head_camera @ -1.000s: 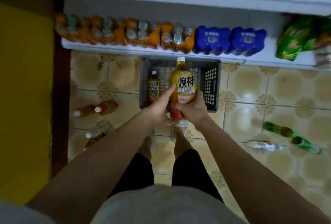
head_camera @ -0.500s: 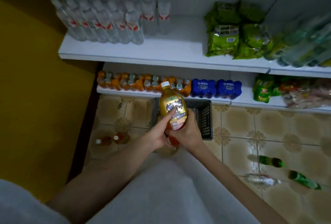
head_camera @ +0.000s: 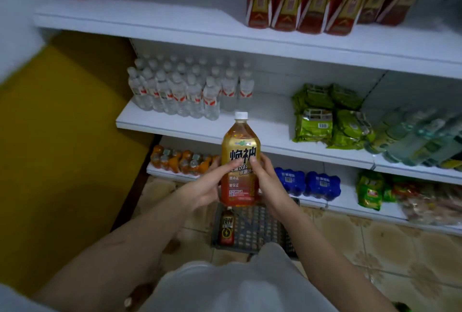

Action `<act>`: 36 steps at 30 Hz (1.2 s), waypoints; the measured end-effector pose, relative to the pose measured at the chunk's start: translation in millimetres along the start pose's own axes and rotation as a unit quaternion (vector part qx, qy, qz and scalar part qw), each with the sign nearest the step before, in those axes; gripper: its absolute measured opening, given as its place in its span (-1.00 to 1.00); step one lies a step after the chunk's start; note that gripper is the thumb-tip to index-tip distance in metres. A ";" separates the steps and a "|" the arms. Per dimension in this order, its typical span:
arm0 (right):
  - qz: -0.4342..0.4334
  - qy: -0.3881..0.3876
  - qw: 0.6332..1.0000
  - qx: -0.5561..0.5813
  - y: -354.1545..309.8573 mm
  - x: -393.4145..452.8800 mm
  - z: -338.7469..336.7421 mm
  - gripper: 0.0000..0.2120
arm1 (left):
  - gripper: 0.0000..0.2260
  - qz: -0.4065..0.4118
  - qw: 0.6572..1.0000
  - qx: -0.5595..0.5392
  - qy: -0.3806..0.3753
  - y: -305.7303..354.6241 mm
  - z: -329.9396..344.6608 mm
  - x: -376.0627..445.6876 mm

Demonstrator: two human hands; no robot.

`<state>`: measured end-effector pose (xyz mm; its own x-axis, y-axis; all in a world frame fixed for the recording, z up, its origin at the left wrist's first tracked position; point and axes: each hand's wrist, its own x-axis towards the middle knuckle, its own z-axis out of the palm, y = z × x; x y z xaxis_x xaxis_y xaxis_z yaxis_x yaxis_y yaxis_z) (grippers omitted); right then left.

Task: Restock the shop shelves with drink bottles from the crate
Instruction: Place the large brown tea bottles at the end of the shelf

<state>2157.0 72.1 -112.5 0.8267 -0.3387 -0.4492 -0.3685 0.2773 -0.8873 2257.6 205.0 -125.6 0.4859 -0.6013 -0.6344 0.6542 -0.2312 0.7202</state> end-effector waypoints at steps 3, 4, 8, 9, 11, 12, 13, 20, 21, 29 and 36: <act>-0.033 0.005 0.999 0.003 -31.3 7.5 9.4 -0.49 | -0.11 0.043 0.999 0.009 -0.003 32.7 -2.2 -2.7; -0.047 0.005 0.999 0.003 -41.2 9.6 11.8 -0.54 | -0.14 0.055 0.998 0.011 -0.006 43.2 -2.2 -4.5; -0.098 -0.002 0.995 0.000 -80.1 17.6 18.6 -0.58 | -0.32 0.094 0.996 0.006 0.003 84.1 0.9 -14.4; -0.107 -0.004 0.994 -0.006 -89.1 19.6 19.9 -0.56 | -0.31 0.100 0.995 0.008 0.003 93.2 1.2 -16.0; -0.131 -0.006 0.991 -0.023 -110.8 22.5 23.0 -0.52 | -0.31 0.119 0.993 0.014 -0.004 114.0 3.4 -21.3; -0.139 -0.006 0.990 -0.024 -122.2 23.8 25.0 -0.50 | -0.33 0.131 0.991 0.018 -0.006 124.6 3.8 -22.9; -0.144 -0.006 0.989 -0.018 -134.1 24.7 27.1 -0.49 | -0.33 0.141 0.990 0.023 -0.005 136.0 4.6 -25.1; -0.219 -0.013 0.976 0.006 -212.5 27.3 39.6 -0.64 | -0.29 0.224 0.973 0.034 0.032 214.5 17.0 -50.9; -0.229 -0.016 0.973 0.008 -222.1 26.8 40.7 -0.65 | -0.33 0.238 0.970 0.030 0.037 223.0 20.4 -55.6; -0.296 -0.049 0.954 0.006 -271.3 30.3 39.0 -0.55 | -0.35 0.325 0.942 0.030 0.074 261.5 39.2 -69.3; -0.303 -0.070 0.950 -0.012 -282.5 43.9 34.2 -0.47 | -0.36 0.348 0.934 0.011 0.084 269.2 38.7 -56.8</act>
<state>2312.0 9.7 122.0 0.9381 -0.3063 0.1619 0.1853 0.0487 -0.9815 2383.7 147.3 115.2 0.8740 -0.4839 -0.0453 0.1356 0.1533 0.9788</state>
